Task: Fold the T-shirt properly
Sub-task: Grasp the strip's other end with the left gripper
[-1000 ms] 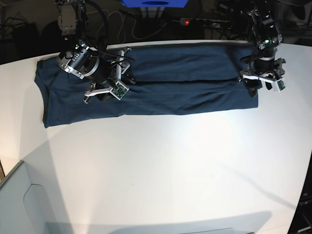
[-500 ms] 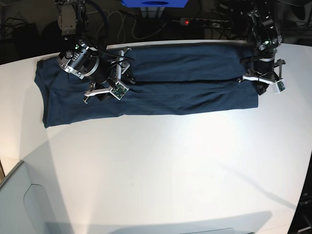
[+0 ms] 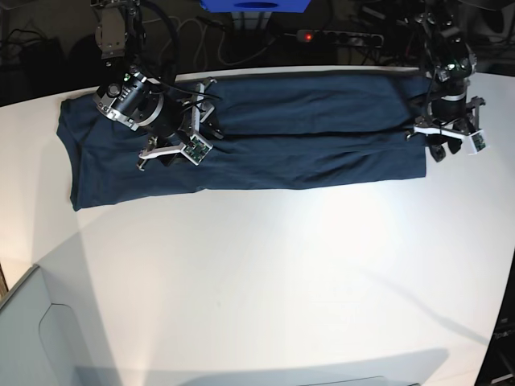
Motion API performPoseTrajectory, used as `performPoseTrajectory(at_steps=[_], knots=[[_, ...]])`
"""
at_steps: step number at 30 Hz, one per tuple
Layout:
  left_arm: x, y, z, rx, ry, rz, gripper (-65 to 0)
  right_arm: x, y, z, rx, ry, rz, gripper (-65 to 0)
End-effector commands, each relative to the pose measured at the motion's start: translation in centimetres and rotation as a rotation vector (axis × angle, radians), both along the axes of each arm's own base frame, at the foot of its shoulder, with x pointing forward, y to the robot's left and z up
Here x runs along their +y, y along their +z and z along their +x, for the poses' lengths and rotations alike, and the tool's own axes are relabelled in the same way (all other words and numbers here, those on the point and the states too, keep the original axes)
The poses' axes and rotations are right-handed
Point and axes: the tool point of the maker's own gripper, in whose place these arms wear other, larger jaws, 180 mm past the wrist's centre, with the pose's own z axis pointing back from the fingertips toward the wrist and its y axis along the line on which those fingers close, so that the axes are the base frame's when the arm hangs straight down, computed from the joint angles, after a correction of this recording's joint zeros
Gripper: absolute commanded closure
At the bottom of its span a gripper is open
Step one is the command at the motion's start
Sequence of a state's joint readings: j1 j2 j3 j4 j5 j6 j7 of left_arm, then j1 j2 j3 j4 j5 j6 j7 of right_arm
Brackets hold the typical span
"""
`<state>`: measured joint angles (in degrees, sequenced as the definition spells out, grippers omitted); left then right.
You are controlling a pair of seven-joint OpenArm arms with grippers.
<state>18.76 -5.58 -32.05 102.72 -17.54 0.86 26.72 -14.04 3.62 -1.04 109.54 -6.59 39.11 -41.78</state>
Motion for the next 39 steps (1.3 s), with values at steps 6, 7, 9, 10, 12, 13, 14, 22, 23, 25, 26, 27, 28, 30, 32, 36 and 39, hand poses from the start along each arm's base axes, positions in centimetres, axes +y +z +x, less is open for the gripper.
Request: performPoseTrajectory(at_steps=[6,7,9,10,12,13,14,22,23,25,26,27,28,30,32,36,39], knots=[[0.4,-1.7,0.0,0.025,0.003,-0.017,-37.7,0.5,0.9,0.3,-0.031,0.018,0.027,-31.6],[0.4,-1.7,-0.1,0.026,0.004,-0.017,-37.6,0.5,0.9,0.3,-0.031,0.018,0.027,-31.6],[0.3,-1.8,0.1,0.024,0.001,-0.021,-37.6,0.5,0.9,0.3,-0.031,0.018,0.027,-31.6],[-0.1,-1.7,0.5,0.017,-0.009,-0.025,-37.5,0.5,0.9,0.3,-0.031,0.018,0.027,-31.6],[-0.4,-1.7,0.8,0.018,-0.018,-0.027,-37.5,0.5,0.9,0.3,-0.031,0.018,0.027,-31.6],[-0.5,-1.7,0.9,0.017,-0.023,-0.028,-37.4,0.5,0.9,0.3,-0.031,0.018,0.027,-31.6],[-0.5,-1.7,0.9,0.016,-0.023,-0.028,-37.1,0.5,0.9,0.3,-0.031,0.018,0.027,-31.6],[-0.6,-1.6,1.1,0.007,-0.022,-0.030,-4.6,0.5,1.0,0.3,-0.033,0.018,0.027,-31.6],[-0.6,-1.6,1.0,0.008,-0.022,-0.028,0.0,0.4,1.0,0.3,-0.033,0.019,0.026,-31.6],[-0.6,-1.7,1.0,0.015,-0.023,-0.029,0.0,0.4,1.0,0.3,-0.033,0.019,0.026,-31.6],[-0.7,-1.7,1.0,0.015,-0.022,-0.030,0.0,0.4,1.0,0.3,-0.033,0.019,0.026,-31.6],[-0.7,-1.8,0.9,0.015,-0.022,-0.033,0.0,0.4,1.0,0.3,-0.033,0.019,0.026,-31.6],[-0.7,-1.7,0.9,0.013,-0.022,-0.033,0.0,0.4,1.0,0.3,-0.033,0.019,0.026,-31.6],[-0.6,-1.6,0.8,0.011,-0.021,-0.029,0.0,0.4,1.0,0.3,-0.033,0.019,0.026,-31.6],[-0.6,-1.1,0.9,0.002,-0.024,-0.022,0.0,0.4,1.0,0.3,-0.033,0.019,0.026,-31.6],[-0.9,0.0,0.4,-0.010,-0.038,-0.001,0.0,0.4,1.0,0.3,-0.033,0.019,0.026,-31.6],[-1.1,0.5,-0.2,-0.010,-0.048,0.012,0.0,0.4,1.0,0.3,-0.033,0.019,0.026,-31.6]])
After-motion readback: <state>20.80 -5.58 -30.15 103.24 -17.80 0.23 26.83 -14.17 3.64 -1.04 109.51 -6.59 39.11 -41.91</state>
